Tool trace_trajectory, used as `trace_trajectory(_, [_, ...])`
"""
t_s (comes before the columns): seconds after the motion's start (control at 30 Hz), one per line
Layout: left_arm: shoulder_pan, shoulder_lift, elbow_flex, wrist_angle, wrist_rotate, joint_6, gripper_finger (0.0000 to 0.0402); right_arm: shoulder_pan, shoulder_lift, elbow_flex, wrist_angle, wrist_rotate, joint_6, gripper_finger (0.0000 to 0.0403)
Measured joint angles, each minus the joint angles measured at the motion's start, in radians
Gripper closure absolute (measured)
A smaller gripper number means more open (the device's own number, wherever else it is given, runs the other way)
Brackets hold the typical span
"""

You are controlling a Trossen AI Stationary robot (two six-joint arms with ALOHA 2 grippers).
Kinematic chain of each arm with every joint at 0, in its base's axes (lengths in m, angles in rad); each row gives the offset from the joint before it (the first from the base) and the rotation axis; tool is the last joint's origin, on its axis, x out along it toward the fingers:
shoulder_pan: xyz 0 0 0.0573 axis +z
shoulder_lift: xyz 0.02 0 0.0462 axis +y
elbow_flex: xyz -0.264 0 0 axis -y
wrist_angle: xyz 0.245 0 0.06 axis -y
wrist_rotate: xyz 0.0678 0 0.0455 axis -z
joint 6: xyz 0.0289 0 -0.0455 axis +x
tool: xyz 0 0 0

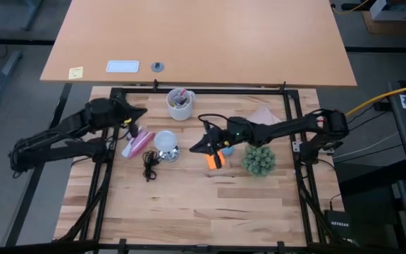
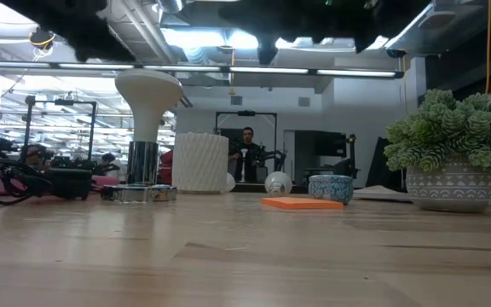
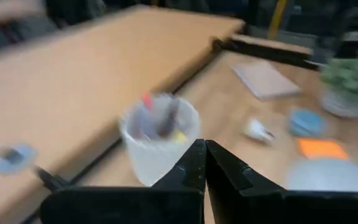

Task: Screw lightbulb
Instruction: Remove the light bulb from the silver lamp

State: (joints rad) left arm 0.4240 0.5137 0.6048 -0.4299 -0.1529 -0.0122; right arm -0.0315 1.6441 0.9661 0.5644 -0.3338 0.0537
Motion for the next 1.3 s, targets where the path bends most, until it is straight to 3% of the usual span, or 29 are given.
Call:
trace_trajectory(0.13, [0.016,-0.04,-0.014,-0.12,0.156,-0.091,0.0401,0.004,0.084,0.0,0.117,0.009,0.041,0.0384])
trace_trajectory(0.23, [0.004,-0.037,-0.039,-0.107,0.205,-0.117,0.0402,0.016,0.134,0.0,0.191,0.066,0.053,0.0384])
trace_trajectory(0.47, [-0.038,0.013,-0.097,-0.064,0.205,-0.18,0.0401,0.045,0.198,0.0,0.243,0.231,0.046,0.0384])
trace_trajectory(0.8, [-0.113,0.051,-0.175,0.089,0.167,-0.209,0.0401,0.044,0.25,0.003,0.307,0.293,0.044,0.0384])
trace_trajectory(1.0, [-0.131,0.051,-0.175,0.08,0.165,-0.224,0.0401,0.044,0.251,0.003,0.308,0.349,0.043,0.0384])
trace_trajectory(1.3, [-0.153,0.051,-0.175,0.074,0.164,-0.243,0.0401,0.044,0.272,0.011,0.357,0.351,0.044,0.0384])
